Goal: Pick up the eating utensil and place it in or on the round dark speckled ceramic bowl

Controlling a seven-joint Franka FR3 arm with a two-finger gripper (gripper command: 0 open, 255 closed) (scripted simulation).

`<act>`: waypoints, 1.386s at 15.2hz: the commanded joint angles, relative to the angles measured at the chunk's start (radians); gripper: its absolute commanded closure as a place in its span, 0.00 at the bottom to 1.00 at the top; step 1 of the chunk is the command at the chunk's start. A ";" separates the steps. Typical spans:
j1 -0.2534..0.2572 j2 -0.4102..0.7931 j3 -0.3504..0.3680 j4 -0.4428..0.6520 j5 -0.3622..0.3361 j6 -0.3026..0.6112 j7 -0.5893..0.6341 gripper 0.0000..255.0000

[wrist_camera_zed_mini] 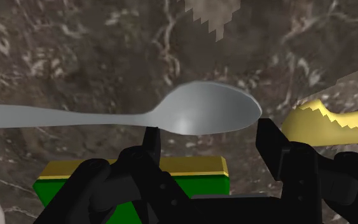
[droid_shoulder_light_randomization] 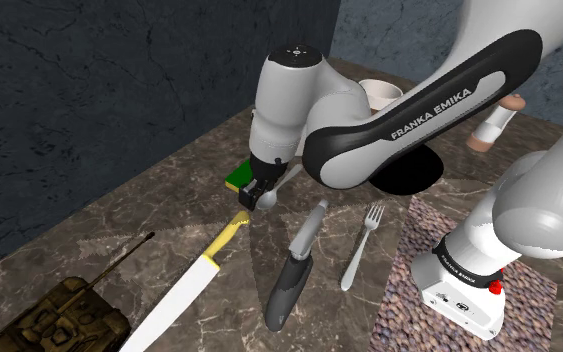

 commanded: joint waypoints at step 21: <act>0.026 -0.140 -0.033 0.080 0.121 -0.197 -0.102 1.00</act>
